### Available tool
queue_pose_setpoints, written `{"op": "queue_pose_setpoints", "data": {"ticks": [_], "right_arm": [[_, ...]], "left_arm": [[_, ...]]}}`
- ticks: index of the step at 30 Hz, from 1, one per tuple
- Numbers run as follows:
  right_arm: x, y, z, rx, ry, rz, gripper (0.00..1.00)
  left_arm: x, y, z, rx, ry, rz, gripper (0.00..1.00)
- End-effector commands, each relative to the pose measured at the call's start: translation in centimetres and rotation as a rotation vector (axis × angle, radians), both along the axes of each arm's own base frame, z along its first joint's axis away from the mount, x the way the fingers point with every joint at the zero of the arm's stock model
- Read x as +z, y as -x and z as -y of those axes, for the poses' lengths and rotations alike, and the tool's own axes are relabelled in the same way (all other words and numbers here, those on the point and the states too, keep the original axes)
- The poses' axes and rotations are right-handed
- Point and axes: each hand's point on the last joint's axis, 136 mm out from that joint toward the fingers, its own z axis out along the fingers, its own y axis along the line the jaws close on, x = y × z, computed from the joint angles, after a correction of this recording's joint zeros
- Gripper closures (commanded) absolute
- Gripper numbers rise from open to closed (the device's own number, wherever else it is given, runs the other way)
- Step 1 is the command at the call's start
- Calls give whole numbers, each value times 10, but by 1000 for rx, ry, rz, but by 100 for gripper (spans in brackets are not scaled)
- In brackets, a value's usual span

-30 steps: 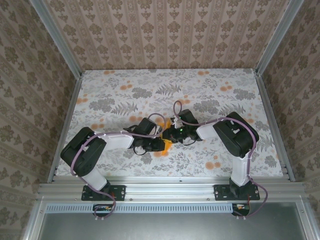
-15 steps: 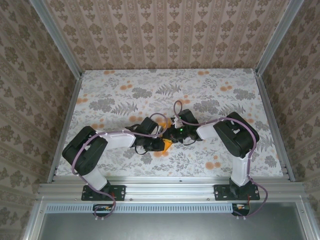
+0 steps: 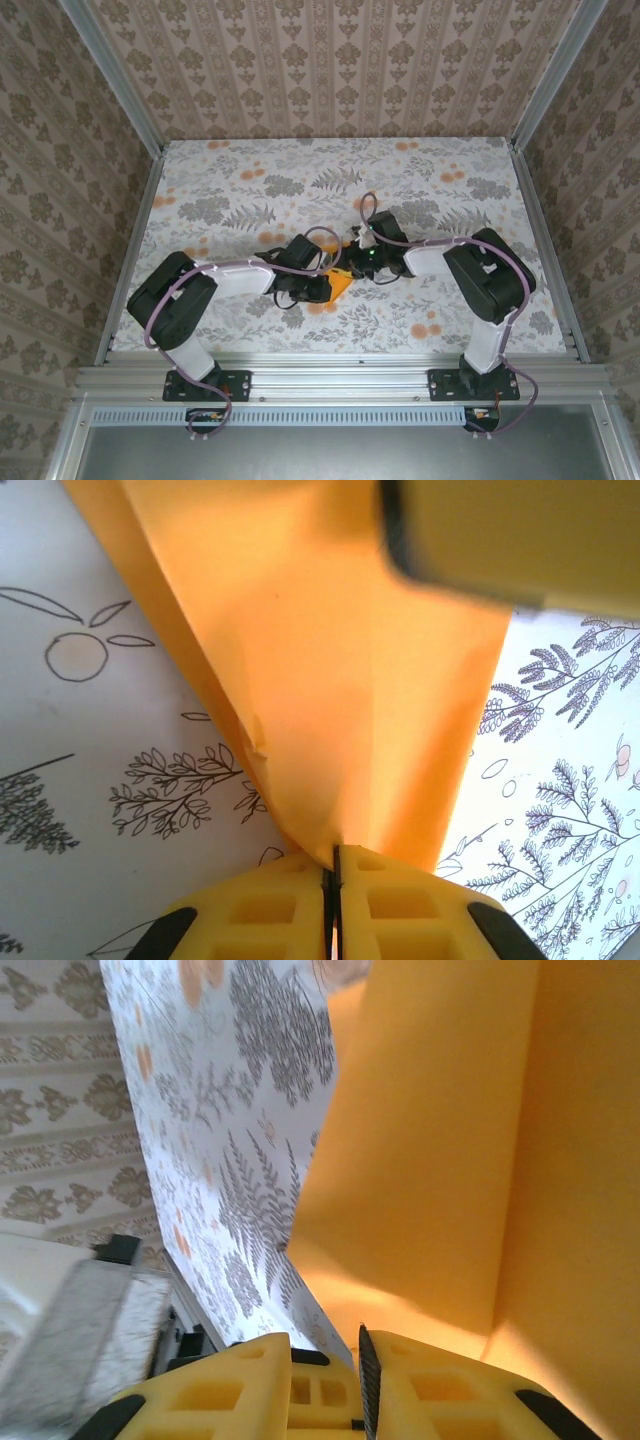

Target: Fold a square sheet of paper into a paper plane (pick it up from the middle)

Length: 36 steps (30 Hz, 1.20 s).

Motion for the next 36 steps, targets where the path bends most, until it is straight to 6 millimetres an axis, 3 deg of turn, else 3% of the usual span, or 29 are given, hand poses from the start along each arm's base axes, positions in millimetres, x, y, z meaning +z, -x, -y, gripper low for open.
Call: {"op": "queue_pose_setpoints", "data": {"ticks": [1,8,19,26,36], "right_arm": [[5,-1,15,-26,14,1,73],[13,0,6,-9,-34,-7,80],[-10,-9,-12,0,-38,-39,85],[-32,-8,-5,-10,42,-70,86],[-52,6,9,8,141,-102,87]], "left_arm": [[-33,18,-29,-17,-159,-54,89],[-34,19,-30,-26,-167,-47,90],[-34,22,-31,-53,-188,-36,89],[-29,24,-25,-68,-184,-34,88],[-4,26,-10,-41,-82,-38,82]]}}
